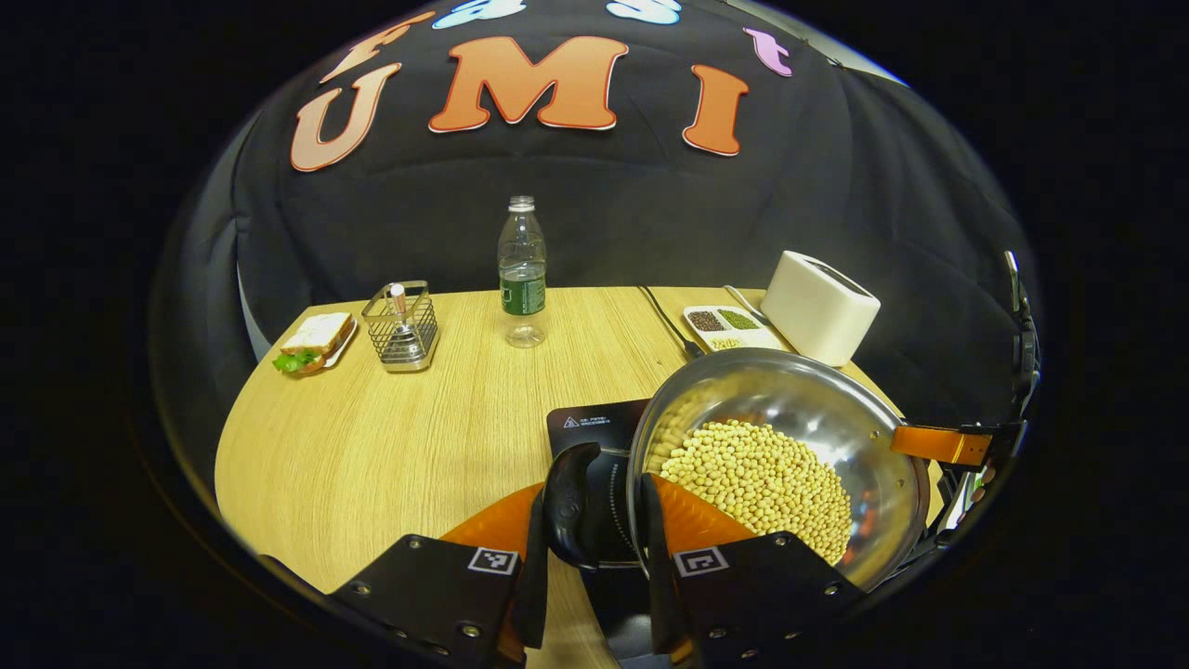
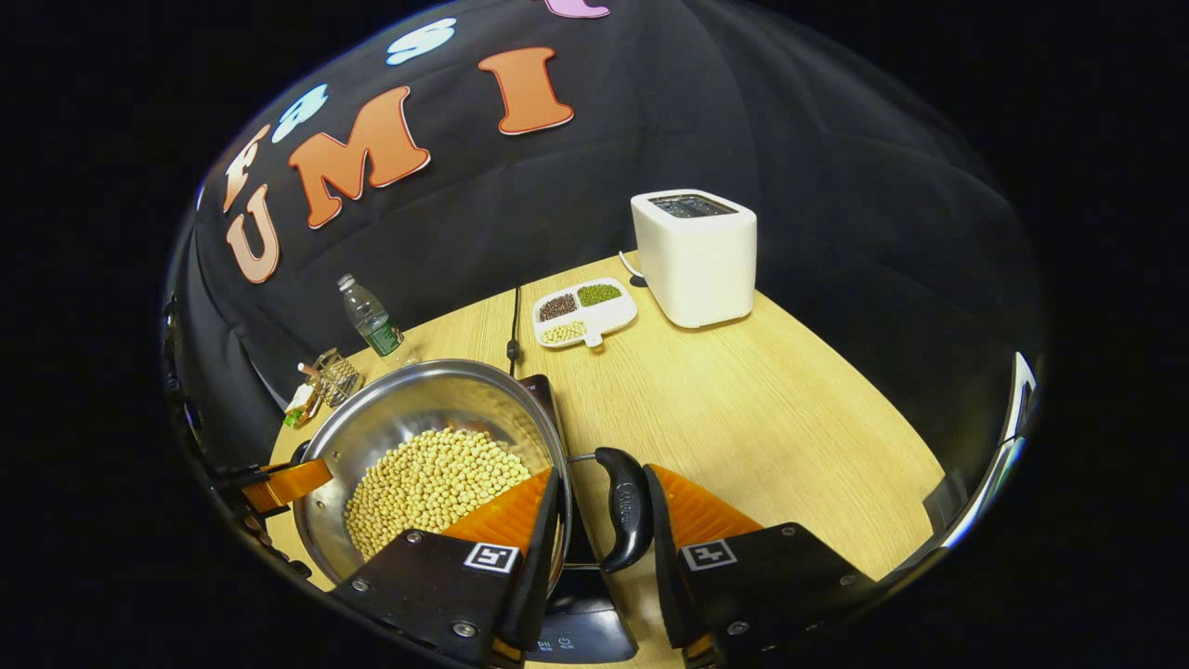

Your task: First push the handle of the pot to place it horizontally, then grasp the pot with both hands and set it on the induction cooktop.

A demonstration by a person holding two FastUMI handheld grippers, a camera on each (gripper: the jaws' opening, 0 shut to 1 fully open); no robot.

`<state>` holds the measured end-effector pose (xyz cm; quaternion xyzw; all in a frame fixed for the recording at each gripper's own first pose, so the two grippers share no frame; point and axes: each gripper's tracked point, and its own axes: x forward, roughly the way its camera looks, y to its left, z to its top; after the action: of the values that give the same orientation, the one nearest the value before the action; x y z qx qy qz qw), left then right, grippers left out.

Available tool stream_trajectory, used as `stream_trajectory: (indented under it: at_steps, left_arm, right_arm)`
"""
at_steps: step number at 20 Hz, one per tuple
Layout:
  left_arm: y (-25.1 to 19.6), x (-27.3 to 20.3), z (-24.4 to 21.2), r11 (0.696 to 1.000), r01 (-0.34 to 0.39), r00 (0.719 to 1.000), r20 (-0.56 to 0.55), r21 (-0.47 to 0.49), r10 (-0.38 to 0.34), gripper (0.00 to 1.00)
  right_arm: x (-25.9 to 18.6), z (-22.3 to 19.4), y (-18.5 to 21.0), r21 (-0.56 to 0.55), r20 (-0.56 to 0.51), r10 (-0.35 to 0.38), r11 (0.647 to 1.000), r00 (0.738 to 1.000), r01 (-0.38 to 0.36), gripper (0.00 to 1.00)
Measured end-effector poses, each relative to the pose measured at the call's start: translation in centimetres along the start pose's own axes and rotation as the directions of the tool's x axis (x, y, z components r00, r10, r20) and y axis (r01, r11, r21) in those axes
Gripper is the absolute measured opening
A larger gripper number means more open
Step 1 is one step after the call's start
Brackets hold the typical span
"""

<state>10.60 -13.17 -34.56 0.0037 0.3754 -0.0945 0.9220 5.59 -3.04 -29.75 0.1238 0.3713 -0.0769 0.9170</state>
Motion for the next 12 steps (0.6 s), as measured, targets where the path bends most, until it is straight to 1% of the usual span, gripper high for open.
stream_trajectory:
  at_steps: [1,4,6,7,8,9,10,11,12]
  left_arm:
    - [0.1,0.0,-0.2,1.000,0.001,1.000,-0.004,-0.007,-0.001,0.46]
    - [0.6,0.0,-0.4,1.000,0.005,1.000,-0.005,-0.025,-0.006,0.46]
    - [0.7,0.0,-0.7,0.999,0.005,1.000,-0.010,-0.048,-0.006,0.49]
    - [0.7,-0.7,0.2,0.999,0.000,1.000,0.021,-0.038,0.001,0.55]
    - [0.8,-1.9,1.6,1.000,-0.023,0.998,0.059,-0.022,0.024,0.60]
    - [1.3,-3.1,3.0,0.998,-0.059,0.993,0.103,-0.009,0.060,0.63]
    - [1.6,-4.5,4.6,0.996,-0.084,0.985,0.150,0.001,0.083,0.77]
    - [1.7,-6.0,6.3,0.995,-0.097,0.975,0.202,0.006,0.093,0.91]
    - [1.8,-7.6,8.2,0.994,-0.107,0.961,0.255,0.007,0.102,0.92]
  right_arm:
    - [0.1,0.1,0.0,-0.004,0.002,0.000,1.000,1.000,0.000,0.50]
    - [0.3,-0.3,0.7,-0.018,0.004,0.011,1.000,1.000,-0.011,0.51]
    - [0.0,0.0,1.1,-0.013,0.009,0.033,0.999,0.999,-0.032,0.55]
    - [-0.3,0.4,1.3,-0.010,0.028,0.042,0.999,0.999,-0.042,0.58]
    - [-0.8,1.1,1.3,-0.021,0.050,0.042,0.999,0.998,-0.041,0.60]
    - [-1.4,1.9,1.1,-0.041,0.080,0.029,0.999,0.996,-0.025,0.71]
    - [-2.2,2.9,1.0,-0.063,0.119,0.015,0.998,0.993,-0.008,0.76]
    - [-3.4,4.2,0.9,-0.084,0.161,0.010,0.996,0.987,0.004,0.96]
    - [-4.9,5.5,1.0,-0.099,0.209,0.012,0.995,0.978,0.009,0.96]
